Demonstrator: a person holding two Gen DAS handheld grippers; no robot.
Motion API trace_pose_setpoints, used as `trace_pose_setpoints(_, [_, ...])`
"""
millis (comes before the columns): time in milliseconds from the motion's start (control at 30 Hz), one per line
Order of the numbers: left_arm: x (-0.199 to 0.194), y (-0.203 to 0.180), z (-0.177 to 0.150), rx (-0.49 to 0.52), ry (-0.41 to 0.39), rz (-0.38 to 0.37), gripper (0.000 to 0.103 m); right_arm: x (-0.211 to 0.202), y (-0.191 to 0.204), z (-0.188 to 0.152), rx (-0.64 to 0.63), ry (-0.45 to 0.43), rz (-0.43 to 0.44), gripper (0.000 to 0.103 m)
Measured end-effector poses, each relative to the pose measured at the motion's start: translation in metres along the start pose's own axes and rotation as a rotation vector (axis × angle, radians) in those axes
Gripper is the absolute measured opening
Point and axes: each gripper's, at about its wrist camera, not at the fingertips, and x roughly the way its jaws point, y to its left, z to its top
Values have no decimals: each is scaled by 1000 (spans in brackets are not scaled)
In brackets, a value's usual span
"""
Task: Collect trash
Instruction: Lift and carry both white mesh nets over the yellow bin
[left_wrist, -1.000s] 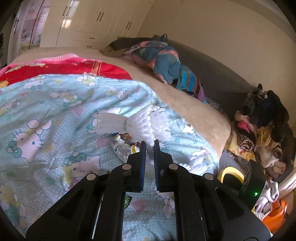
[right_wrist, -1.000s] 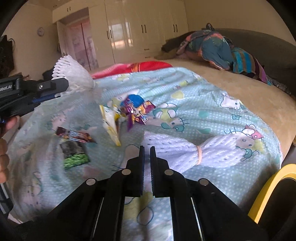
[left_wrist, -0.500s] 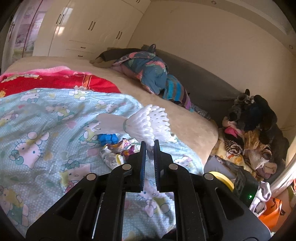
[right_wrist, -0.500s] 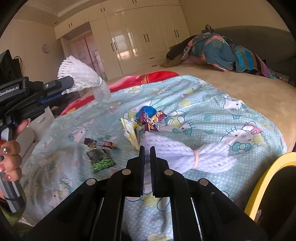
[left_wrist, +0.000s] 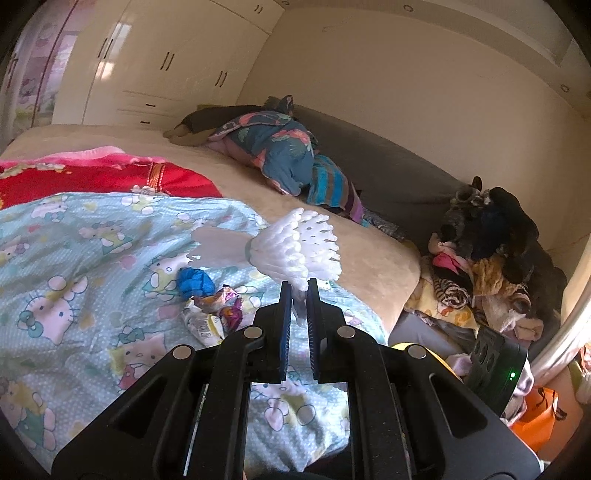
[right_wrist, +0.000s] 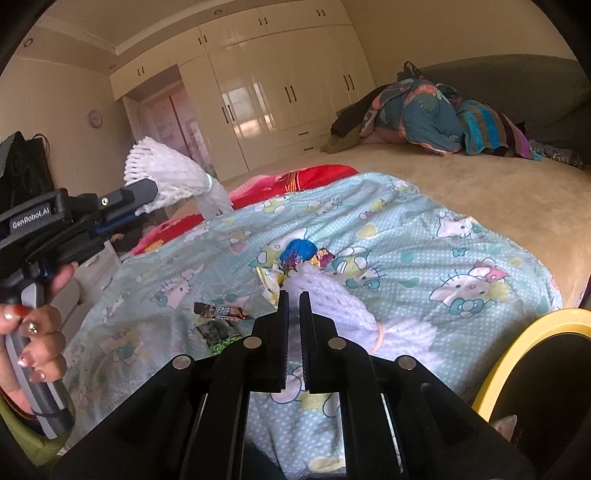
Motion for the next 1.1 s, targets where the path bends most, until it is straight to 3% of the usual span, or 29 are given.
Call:
trace_pose_setpoints(500, [-5, -23, 0, 39, 4, -49, 5, -32, -14, 13, 55, -64, -5, 6])
trace_pose_setpoints(1100, [3, -62, -19, 112, 63, -142, 5, -79, -51, 20, 114, -144, -105, 6])
